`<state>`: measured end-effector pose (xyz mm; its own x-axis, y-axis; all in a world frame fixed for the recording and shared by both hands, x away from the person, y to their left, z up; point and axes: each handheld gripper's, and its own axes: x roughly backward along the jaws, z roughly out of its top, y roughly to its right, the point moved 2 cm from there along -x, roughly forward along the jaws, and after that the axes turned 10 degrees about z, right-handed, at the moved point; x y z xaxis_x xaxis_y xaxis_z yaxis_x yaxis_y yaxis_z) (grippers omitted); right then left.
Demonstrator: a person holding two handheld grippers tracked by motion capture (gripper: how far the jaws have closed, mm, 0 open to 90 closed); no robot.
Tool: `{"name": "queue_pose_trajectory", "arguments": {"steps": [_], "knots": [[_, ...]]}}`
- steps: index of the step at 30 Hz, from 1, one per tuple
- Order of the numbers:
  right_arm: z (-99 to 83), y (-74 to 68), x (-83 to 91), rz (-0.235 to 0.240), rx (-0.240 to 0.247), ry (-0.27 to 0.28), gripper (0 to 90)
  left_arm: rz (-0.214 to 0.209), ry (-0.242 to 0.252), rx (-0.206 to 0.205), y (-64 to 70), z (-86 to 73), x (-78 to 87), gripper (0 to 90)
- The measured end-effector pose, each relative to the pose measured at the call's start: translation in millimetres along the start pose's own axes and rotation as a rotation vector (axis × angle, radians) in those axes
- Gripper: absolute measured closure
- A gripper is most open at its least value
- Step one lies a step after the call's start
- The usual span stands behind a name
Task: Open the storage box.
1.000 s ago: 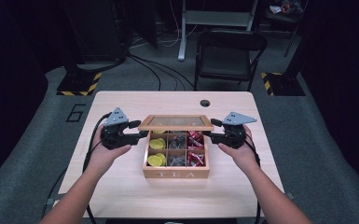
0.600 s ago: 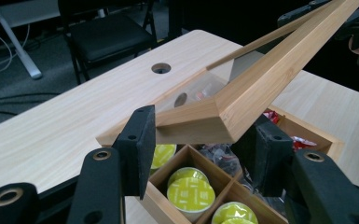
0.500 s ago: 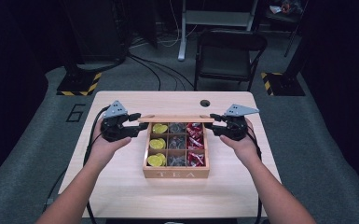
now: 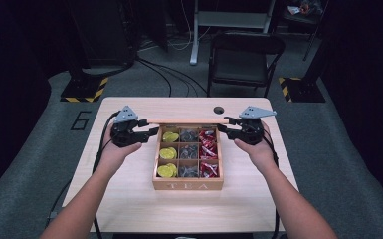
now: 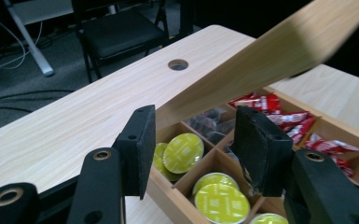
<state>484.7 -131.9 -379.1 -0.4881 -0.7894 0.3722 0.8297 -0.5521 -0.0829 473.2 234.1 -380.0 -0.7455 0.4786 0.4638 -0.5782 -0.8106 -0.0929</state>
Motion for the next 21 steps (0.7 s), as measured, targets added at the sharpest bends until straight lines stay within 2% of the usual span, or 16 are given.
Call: {"name": "queue_pose_trajectory", "arguments": {"steps": [1, 4, 9, 18, 21], "knots": [[1.7, 1.2, -0.5, -0.001, 0.002, 0.000, 55.7, 0.005, -0.016, 0.009, -3.5, -3.6, -7.6, 49.2], [2.7, 1.6, -0.6, -0.004, -0.003, -0.002, 55.7, 0.005, -0.032, 0.016, -6.1, -5.6, -13.5, 49.5], [4.6, 3.5, -1.6, -0.006, 0.009, -0.003, 55.9, 0.004, -0.017, 0.027, -10.7, -6.7, -23.8, 51.8], [9.1, 6.3, -3.3, -0.011, 0.007, -0.005, 56.3, 0.002, -0.043, 0.040, -14.9, -10.6, -40.9, 52.8], [9.8, 7.7, -3.8, -0.010, 0.006, -0.001, 56.3, 0.003, -0.028, 0.066, -14.6, -10.4, -47.1, 53.4]]}}
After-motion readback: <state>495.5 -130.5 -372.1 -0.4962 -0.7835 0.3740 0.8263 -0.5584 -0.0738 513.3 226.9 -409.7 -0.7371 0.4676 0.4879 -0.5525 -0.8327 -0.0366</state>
